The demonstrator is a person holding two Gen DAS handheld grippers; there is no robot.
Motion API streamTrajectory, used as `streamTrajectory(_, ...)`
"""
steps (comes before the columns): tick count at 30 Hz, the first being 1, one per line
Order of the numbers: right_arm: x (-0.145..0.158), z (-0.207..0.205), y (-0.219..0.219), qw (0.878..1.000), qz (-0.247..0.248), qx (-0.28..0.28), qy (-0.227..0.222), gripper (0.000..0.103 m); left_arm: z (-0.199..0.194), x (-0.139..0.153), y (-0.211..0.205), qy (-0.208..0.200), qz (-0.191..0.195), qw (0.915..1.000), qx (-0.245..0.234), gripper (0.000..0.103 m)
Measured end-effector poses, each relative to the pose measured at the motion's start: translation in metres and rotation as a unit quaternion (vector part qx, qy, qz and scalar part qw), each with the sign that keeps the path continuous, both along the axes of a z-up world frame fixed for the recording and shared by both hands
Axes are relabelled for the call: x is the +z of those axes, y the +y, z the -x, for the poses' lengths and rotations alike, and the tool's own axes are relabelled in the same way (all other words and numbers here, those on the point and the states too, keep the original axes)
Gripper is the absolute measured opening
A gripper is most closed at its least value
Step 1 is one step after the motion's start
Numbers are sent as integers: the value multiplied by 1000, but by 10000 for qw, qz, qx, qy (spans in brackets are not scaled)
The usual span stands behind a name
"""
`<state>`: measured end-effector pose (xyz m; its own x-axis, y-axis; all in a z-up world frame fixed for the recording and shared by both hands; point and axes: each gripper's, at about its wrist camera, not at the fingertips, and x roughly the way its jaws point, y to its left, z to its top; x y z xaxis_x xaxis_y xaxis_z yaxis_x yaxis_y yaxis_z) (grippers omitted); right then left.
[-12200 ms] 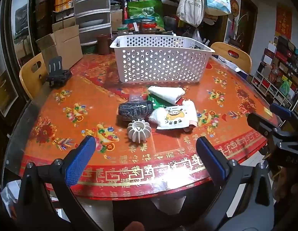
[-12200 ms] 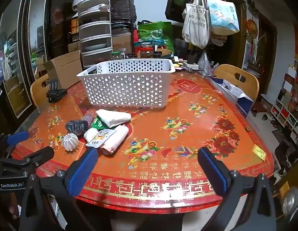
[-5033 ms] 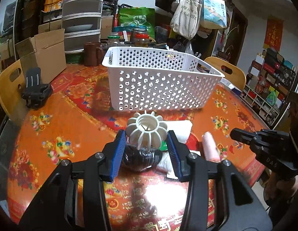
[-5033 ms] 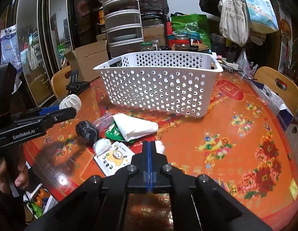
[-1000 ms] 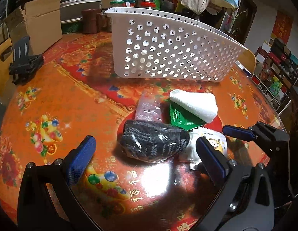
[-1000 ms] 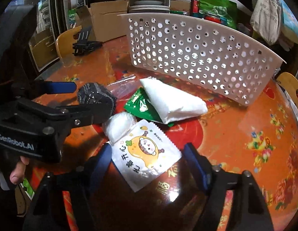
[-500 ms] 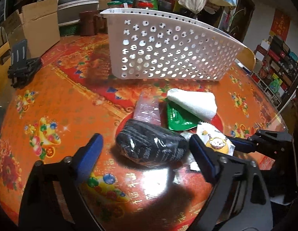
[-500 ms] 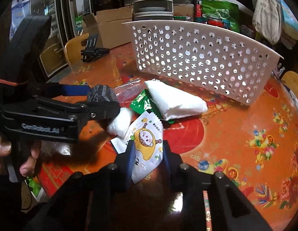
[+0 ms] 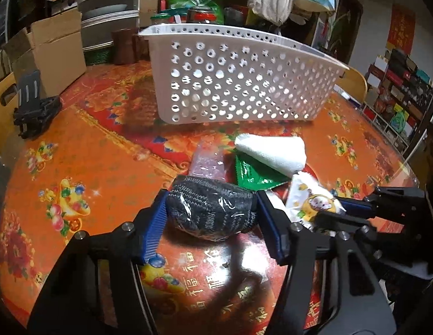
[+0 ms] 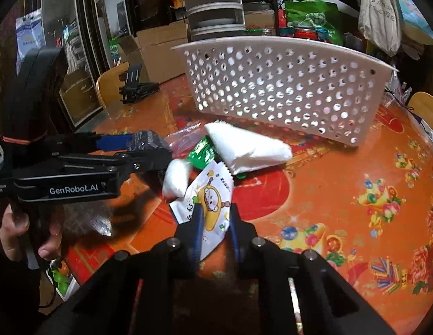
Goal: Organize soft objects
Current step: 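Carry the black sock and snack packet into the basket and release both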
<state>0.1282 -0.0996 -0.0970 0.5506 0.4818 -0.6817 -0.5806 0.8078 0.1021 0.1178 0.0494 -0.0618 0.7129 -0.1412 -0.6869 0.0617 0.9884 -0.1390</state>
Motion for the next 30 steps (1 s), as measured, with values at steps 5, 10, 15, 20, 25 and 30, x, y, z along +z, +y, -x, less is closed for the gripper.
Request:
streamTrajectory(5,7,0,-12,9999,-109,-106,-69,7,2,3,5,-74,75,9999,74,58)
streamTrajectory(10,13,0,-28,9994,-267,-216,-90,4,7,13,10,-201,151,9996,145,58)
streamTrajectory(15,24,4,-40,9986,-352,-320,-232,3,13,29,10,-374,101,9991,164,58)
streamTrajectory(20,42,9,-49,9974,-411,-403,-440,3,14,42,6,-457,73,9989,121,58)
streamTrajectory(25,66,5,-59,9956,-475,-489,-640,3,10,62,-1,-600,39,9982,67,58)
streamTrajectory(30,104,-5,-64,9933,-532,-490,-904,3,-3,91,-3,-777,-3,9970,17,58)
